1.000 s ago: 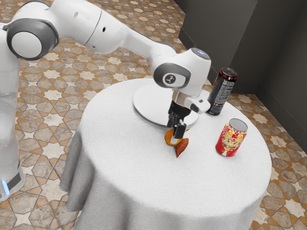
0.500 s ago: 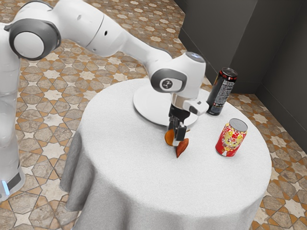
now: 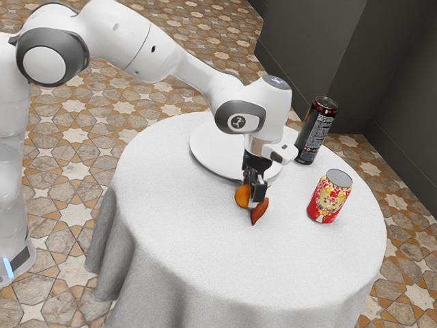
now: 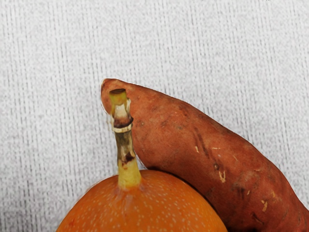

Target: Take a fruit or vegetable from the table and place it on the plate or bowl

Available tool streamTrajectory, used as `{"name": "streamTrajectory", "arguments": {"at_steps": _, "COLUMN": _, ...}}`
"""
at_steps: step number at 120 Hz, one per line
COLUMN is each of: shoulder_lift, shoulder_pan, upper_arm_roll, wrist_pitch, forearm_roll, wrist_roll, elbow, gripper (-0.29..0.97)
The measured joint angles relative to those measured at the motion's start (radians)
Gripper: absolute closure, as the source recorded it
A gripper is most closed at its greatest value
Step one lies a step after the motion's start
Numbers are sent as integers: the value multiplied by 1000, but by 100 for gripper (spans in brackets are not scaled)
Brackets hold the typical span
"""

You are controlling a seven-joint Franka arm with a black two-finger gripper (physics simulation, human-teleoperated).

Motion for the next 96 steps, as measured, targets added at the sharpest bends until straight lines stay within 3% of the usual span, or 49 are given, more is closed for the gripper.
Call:
{"name": "streamTrajectory", "arguments": {"at_steps": 33, "shoulder_lift": -10, "shoulder_pan": -3, "upper_arm_roll": 1, "wrist_pitch": -4, "forearm_roll": 3, "wrist_roll": -9, "elbow": 0, "gripper": 32}}
{"name": "streamTrajectory", "arguments": {"at_steps": 49, "shoulder_lift": -85, "shoulder_pan": -13, "upper_arm_roll": 10, "wrist_pitch": -58, "forearm_roll": 15, "wrist_roll": -25, "elbow": 0, "gripper": 34}}
{"name": "streamTrajectory", "arguments": {"at_steps": 70, "shoulder_lift": -169, "shoulder_pan": -57, "upper_arm_roll": 69, "wrist_pitch": -211, "forearm_roll": 119, "wrist_roll": -45, "elbow": 86, "gripper": 34}}
{"name": "streamTrajectory", "arguments": {"at_steps": 81, "shoulder_lift": -160, "shoulder_pan": -70, "upper_arm_roll": 104, "wrist_pitch": -276, "forearm_roll": 154, "wrist_roll": -40, "elbow": 111, "gripper": 34}}
{"name": "streamTrajectory", "arguments": {"at_steps": 96, "shoulder_lift": -97, "shoulder_pan": -18, "upper_arm_roll": 111, "wrist_pitch": -328, "forearm_roll": 170, "wrist_roll": -16, "elbow": 168, "gripper": 34}}
